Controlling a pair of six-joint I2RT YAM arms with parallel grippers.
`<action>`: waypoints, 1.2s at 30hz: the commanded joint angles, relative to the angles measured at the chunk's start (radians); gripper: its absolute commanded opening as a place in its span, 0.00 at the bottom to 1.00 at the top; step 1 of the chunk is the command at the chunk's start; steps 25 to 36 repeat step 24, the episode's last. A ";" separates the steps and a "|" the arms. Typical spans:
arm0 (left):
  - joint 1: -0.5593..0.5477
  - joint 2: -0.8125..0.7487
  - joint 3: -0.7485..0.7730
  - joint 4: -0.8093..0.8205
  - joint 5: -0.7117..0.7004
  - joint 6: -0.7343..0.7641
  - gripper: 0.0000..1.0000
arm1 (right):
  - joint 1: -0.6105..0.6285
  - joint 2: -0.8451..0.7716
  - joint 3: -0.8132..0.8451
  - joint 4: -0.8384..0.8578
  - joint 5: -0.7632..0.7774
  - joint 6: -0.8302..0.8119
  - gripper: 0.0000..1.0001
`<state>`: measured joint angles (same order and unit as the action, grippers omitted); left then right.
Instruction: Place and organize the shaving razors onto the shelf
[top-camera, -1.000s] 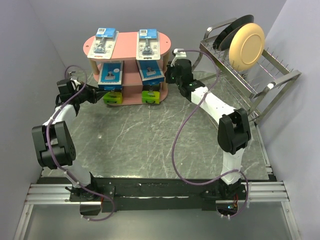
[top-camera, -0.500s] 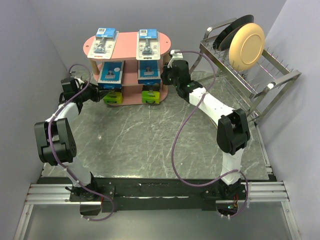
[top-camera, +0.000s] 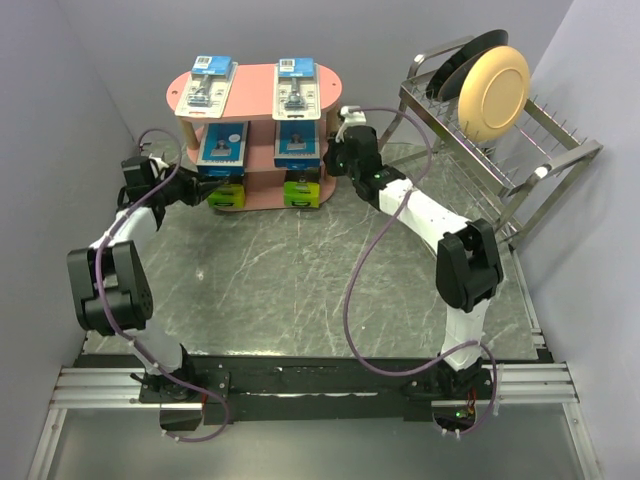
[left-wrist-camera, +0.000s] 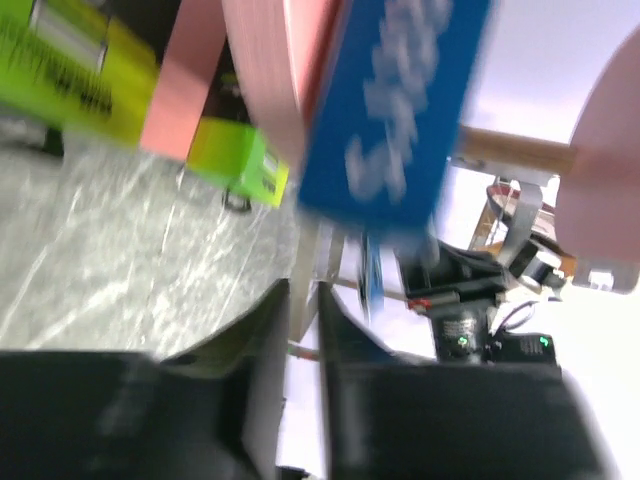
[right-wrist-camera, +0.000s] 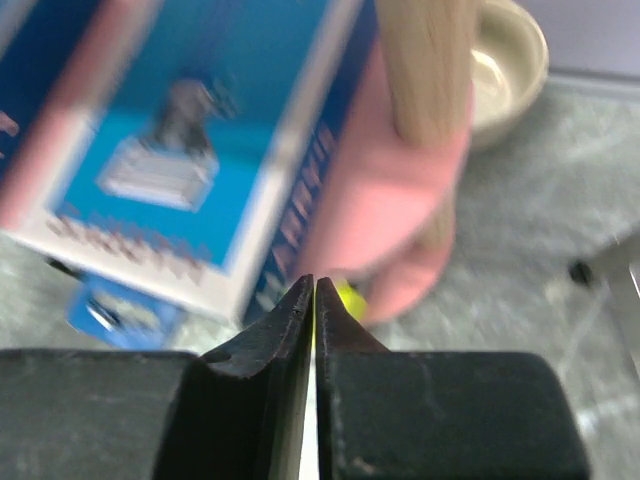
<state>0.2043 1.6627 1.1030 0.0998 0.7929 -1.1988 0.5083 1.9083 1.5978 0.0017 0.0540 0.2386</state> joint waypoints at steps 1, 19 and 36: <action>0.052 -0.206 -0.092 -0.164 0.034 0.125 0.35 | 0.006 -0.155 -0.103 -0.026 0.049 -0.028 0.18; 0.153 -0.501 -0.215 -0.354 -0.345 0.576 0.97 | 0.013 -0.563 -0.360 -0.537 -0.088 -0.021 1.00; 0.164 -0.489 -0.218 -0.333 -0.311 0.568 0.97 | 0.016 -0.676 -0.424 -0.536 -0.152 -0.044 1.00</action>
